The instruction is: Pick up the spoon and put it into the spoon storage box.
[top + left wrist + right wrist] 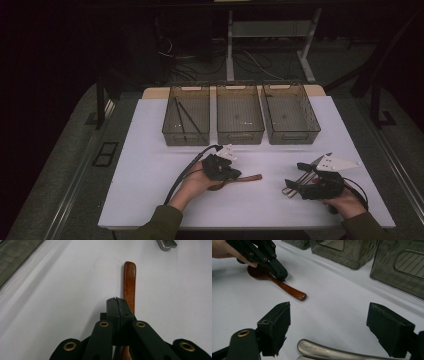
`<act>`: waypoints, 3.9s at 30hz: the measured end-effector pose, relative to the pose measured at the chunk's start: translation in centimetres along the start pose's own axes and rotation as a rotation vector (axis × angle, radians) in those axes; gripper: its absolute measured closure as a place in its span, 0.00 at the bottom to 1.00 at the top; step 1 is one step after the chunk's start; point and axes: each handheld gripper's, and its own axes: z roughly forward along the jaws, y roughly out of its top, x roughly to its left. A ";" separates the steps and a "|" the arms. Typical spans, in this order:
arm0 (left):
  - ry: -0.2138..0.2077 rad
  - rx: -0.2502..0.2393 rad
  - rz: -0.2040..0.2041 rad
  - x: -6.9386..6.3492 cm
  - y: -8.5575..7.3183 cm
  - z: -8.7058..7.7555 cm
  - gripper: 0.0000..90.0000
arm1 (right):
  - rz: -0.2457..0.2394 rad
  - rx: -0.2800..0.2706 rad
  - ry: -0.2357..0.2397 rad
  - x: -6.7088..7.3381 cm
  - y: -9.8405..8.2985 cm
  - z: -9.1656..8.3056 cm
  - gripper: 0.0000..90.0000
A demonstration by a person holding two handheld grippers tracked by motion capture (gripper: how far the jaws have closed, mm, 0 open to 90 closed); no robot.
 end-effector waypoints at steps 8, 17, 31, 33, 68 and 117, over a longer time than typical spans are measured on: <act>0.019 -0.075 -0.037 0.0 0.0 -2.1 0.91 | -0.002 0.000 -0.001 0.0 0.0 0.0 0.22; 0.070 -0.154 -0.090 -0.1 -1.9 -6.1 0.72 | -0.009 -0.004 0.002 0.1 0.1 -0.1 0.22; 0.101 -0.122 -0.155 -0.6 -5.1 -7.0 0.45 | -0.014 0.000 -0.003 0.2 0.1 0.0 0.22; 0.101 -0.108 -0.156 -0.6 -5.1 -6.6 0.44 | -0.015 0.000 -0.003 0.2 0.1 0.0 0.22; 0.062 0.029 -0.043 -1.7 -4.9 -4.8 0.64 | -0.015 -0.002 -0.011 0.1 0.1 -0.1 0.22; 0.090 -0.002 -0.032 -2.0 -3.2 -6.0 0.88 | -0.001 -0.018 -0.012 0.0 0.2 -0.3 0.22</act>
